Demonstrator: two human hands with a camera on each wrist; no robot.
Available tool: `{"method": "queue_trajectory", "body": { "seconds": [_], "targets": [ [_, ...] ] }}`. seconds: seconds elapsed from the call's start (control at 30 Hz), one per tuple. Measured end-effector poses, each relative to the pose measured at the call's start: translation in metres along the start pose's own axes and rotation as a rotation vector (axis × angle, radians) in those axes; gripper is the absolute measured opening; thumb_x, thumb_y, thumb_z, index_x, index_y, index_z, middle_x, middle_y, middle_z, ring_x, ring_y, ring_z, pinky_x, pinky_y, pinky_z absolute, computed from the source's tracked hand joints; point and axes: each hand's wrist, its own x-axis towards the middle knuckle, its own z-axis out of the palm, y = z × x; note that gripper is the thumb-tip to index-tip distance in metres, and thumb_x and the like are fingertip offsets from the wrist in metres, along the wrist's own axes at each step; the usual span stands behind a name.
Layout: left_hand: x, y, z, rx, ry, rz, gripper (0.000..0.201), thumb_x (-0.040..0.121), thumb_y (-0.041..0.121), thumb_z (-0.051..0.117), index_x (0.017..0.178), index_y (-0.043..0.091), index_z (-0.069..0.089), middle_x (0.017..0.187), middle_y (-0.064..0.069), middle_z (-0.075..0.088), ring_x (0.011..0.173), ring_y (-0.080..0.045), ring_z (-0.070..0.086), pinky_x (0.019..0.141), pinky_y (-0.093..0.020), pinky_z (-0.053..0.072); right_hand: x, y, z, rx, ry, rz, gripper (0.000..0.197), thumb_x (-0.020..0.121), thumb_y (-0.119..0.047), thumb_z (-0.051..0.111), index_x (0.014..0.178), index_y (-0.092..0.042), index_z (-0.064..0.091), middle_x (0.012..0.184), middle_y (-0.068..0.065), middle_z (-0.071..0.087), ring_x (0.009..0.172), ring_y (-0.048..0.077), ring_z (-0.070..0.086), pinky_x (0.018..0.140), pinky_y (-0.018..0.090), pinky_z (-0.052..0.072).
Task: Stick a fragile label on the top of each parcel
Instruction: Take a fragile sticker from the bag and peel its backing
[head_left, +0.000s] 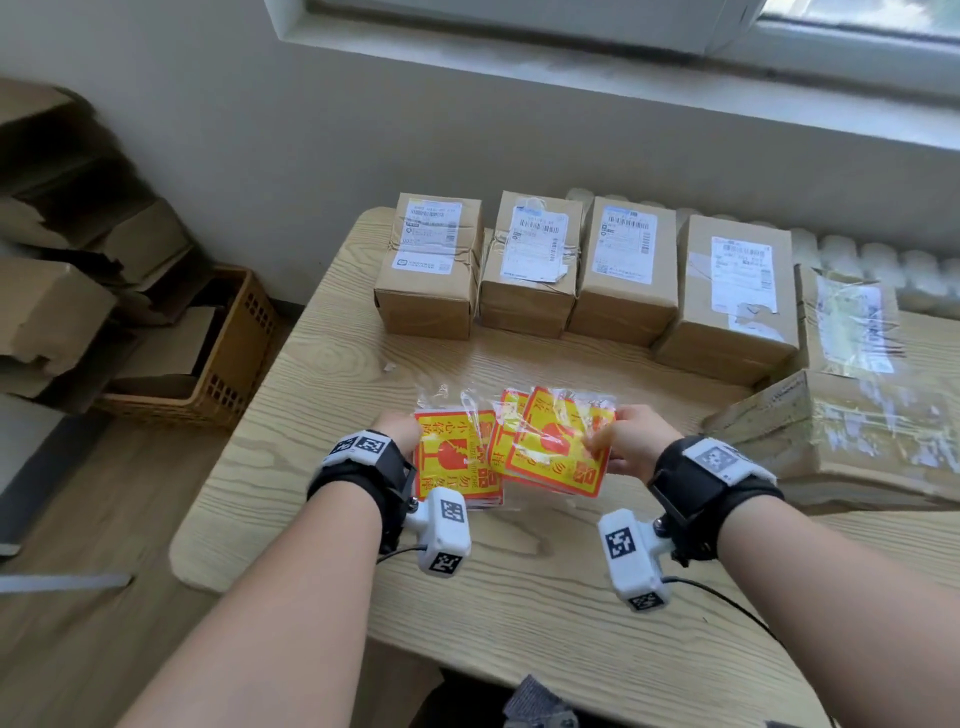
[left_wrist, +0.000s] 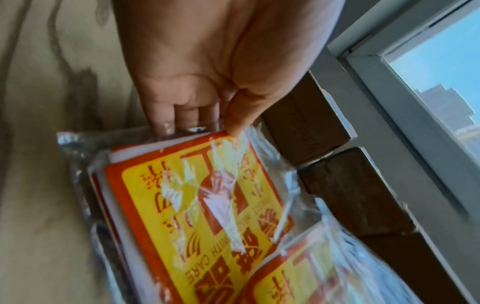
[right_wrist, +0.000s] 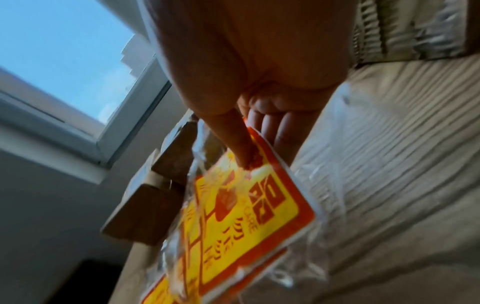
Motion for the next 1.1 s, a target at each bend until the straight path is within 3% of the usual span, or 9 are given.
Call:
{"method": "queue_trajectory", "body": {
  "seconds": [0.1, 0.2, 0.33, 0.47, 0.57, 0.77, 0.9, 1.0, 1.1],
  "targets": [
    [-0.004, 0.008, -0.002, -0.047, 0.136, -0.017, 0.042, 0.090, 0.020, 0.056, 0.128, 0.002, 0.056, 0.129, -0.016, 0.058, 0.118, -0.033, 0.057, 0.087, -0.032, 0.046, 0.007, 0.007, 0.006, -0.199, 0.071, -0.047, 0.013, 0.084, 0.006, 0.062, 0.090, -0.005, 0.060, 0.096, 0.017, 0.069, 0.086, 0.031, 0.069, 0.075, 0.047, 0.059],
    [-0.014, 0.021, -0.007, 0.015, 0.310, 0.018, 0.052, 0.085, 0.019, 0.060, 0.134, 0.019, 0.046, 0.136, -0.013, 0.047, 0.127, -0.033, 0.045, 0.103, -0.037, 0.038, 0.004, 0.007, 0.006, -0.284, 0.113, -0.100, 0.020, 0.082, -0.002, 0.068, 0.070, -0.016, 0.062, 0.082, 0.008, 0.071, 0.084, 0.027, 0.070, 0.080, 0.047, 0.059],
    [-0.028, 0.047, -0.011, -0.113, 0.327, 0.238, 0.027, 0.084, 0.010, 0.059, 0.109, 0.018, 0.065, 0.116, -0.004, 0.065, 0.110, -0.023, 0.060, 0.087, -0.028, 0.046, -0.012, -0.007, -0.002, -0.187, 0.129, -0.185, 0.019, 0.085, -0.005, 0.067, 0.074, -0.019, 0.062, 0.077, 0.001, 0.067, 0.082, 0.023, 0.068, 0.078, 0.041, 0.058],
    [-0.053, 0.083, -0.001, -0.214, 0.065, 0.447, 0.018, 0.079, 0.003, 0.068, 0.089, 0.017, 0.069, 0.095, -0.003, 0.071, 0.084, -0.018, 0.066, 0.075, -0.029, 0.056, -0.026, -0.018, -0.017, -0.178, 0.069, -0.251, 0.011, 0.087, -0.003, 0.061, 0.092, -0.012, 0.061, 0.095, 0.010, 0.069, 0.090, 0.025, 0.068, 0.078, 0.040, 0.057],
    [-0.070, 0.108, 0.011, -0.139, -0.061, 0.509, 0.022, 0.080, 0.001, 0.067, 0.096, 0.017, 0.069, 0.098, 0.000, 0.070, 0.082, -0.016, 0.065, 0.071, -0.028, 0.055, -0.035, -0.020, -0.028, -0.216, 0.148, -0.331, 0.018, 0.084, -0.002, 0.061, 0.081, -0.019, 0.061, 0.092, 0.006, 0.069, 0.085, 0.023, 0.067, 0.069, 0.033, 0.055],
    [-0.088, 0.141, 0.015, -0.107, -0.221, 0.501, 0.035, 0.084, -0.008, 0.048, 0.105, 0.011, 0.068, 0.100, -0.003, 0.071, 0.063, -0.011, 0.056, 0.050, -0.020, 0.043, -0.059, -0.032, -0.057, -0.215, 0.266, -0.407, 0.020, 0.081, -0.005, 0.057, 0.077, -0.024, 0.061, 0.086, 0.001, 0.071, 0.085, 0.020, 0.069, 0.079, 0.040, 0.058],
    [-0.099, 0.159, 0.006, -0.075, -0.301, 0.518, 0.019, 0.092, 0.013, 0.056, 0.104, 0.020, 0.069, 0.096, 0.001, 0.069, 0.071, -0.011, 0.056, 0.057, -0.022, 0.044, -0.075, -0.047, -0.077, -0.159, 0.207, -0.446, 0.016, 0.084, -0.010, 0.064, 0.084, -0.026, 0.064, 0.089, -0.001, 0.072, 0.087, 0.019, 0.069, 0.074, 0.034, 0.057],
    [-0.108, 0.170, 0.002, -0.138, -0.376, 0.535, 0.022, 0.092, 0.021, 0.061, 0.111, 0.013, 0.069, 0.102, -0.008, 0.068, 0.085, -0.017, 0.060, 0.067, -0.027, 0.050, -0.085, -0.057, -0.085, -0.167, 0.134, -0.456, 0.013, 0.085, -0.012, 0.068, 0.090, -0.024, 0.065, 0.091, -0.001, 0.070, 0.089, 0.018, 0.067, 0.069, 0.028, 0.053],
    [-0.116, 0.177, -0.003, -0.191, -0.447, 0.574, 0.026, 0.089, 0.025, 0.064, 0.109, 0.010, 0.070, 0.101, -0.009, 0.072, 0.087, -0.016, 0.064, 0.080, -0.030, 0.052, -0.088, -0.060, -0.084, -0.300, 0.046, -0.446, 0.014, 0.085, -0.012, 0.067, 0.091, -0.025, 0.066, 0.092, 0.000, 0.072, 0.089, 0.019, 0.069, 0.076, 0.032, 0.056]
  ]
}}
